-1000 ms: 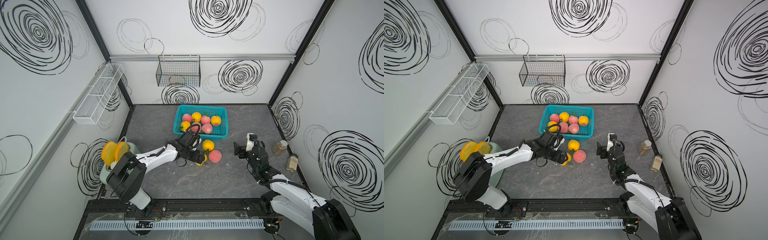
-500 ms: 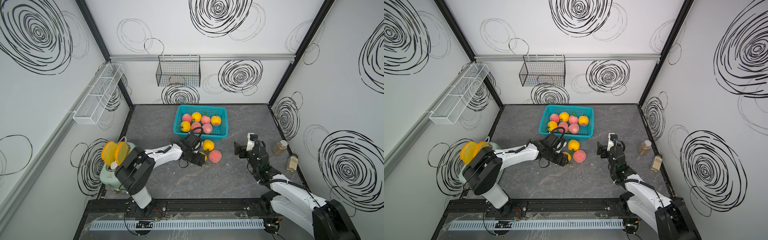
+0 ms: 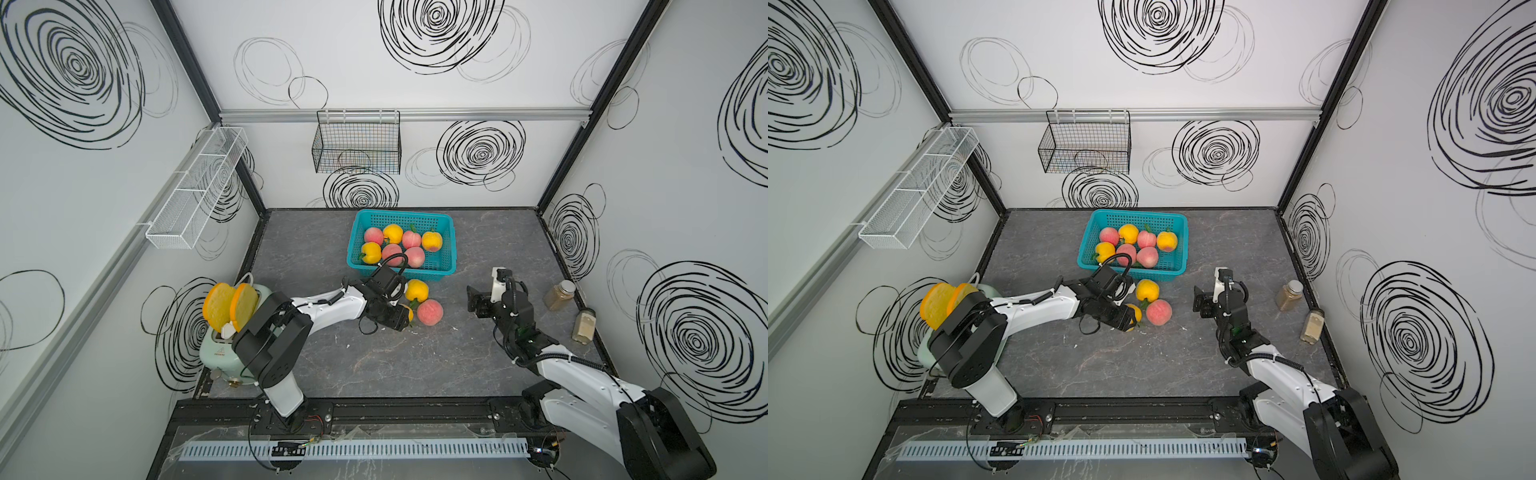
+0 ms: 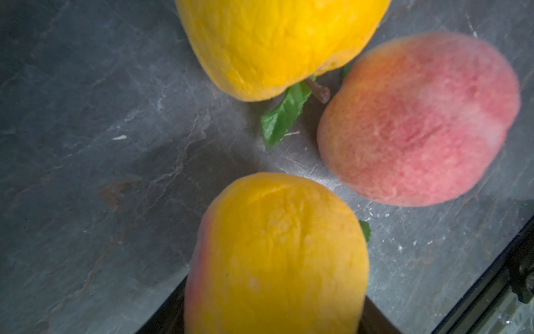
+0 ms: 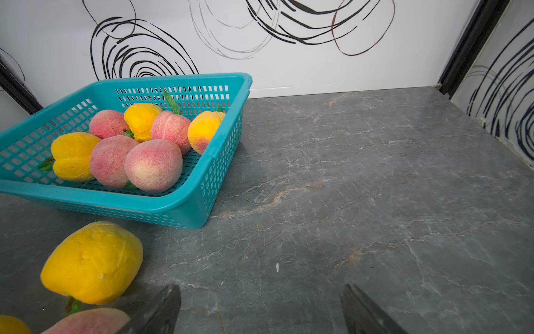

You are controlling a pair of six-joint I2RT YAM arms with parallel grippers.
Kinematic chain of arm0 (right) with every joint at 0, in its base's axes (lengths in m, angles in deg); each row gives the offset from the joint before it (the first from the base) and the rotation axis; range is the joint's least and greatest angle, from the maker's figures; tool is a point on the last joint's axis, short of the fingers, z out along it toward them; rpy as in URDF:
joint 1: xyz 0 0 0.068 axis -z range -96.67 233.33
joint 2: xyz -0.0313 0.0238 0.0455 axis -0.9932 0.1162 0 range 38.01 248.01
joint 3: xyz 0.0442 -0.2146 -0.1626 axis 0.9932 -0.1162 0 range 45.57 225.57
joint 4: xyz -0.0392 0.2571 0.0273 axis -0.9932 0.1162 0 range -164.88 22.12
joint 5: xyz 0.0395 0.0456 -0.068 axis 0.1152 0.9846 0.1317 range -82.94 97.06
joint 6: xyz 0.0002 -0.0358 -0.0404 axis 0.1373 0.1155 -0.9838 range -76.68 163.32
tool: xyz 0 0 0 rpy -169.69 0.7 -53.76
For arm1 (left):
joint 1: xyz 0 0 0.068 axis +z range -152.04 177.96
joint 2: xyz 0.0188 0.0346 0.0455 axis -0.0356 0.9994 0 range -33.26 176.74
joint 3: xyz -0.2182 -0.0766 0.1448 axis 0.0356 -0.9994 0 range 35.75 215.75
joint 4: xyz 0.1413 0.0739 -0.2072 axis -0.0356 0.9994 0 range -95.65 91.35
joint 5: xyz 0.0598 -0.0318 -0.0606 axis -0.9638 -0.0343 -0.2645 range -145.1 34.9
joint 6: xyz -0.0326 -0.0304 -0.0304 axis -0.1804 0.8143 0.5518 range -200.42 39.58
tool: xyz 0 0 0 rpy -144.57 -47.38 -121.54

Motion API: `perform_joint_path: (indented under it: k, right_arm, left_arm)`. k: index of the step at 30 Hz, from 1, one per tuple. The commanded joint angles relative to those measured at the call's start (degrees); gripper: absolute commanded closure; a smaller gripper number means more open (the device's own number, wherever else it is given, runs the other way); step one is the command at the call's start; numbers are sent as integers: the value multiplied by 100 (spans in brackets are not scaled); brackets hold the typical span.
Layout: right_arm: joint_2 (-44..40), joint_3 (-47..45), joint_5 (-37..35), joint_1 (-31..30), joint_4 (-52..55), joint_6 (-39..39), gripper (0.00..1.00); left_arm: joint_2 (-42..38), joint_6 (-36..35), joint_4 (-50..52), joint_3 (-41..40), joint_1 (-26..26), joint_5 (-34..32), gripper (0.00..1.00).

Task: Put the peaches into the basket
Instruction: Pick up the peach from the center of the board.

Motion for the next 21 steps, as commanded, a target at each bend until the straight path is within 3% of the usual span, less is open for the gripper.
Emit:
perform_joint_path:
  k: [1,7,21]
  right_arm:
    - [29,161,30,45,-151,70,9]
    - [55,167,47,66,-157,76,9]
    - [118,178,105,109,-141,110,9]
  left_arm:
    - [26,-73,-144,121,33,107,47]
    - [-52,-76,-179,69,59,162,58]
    - [-150,-100,-214,68,95,204,58]
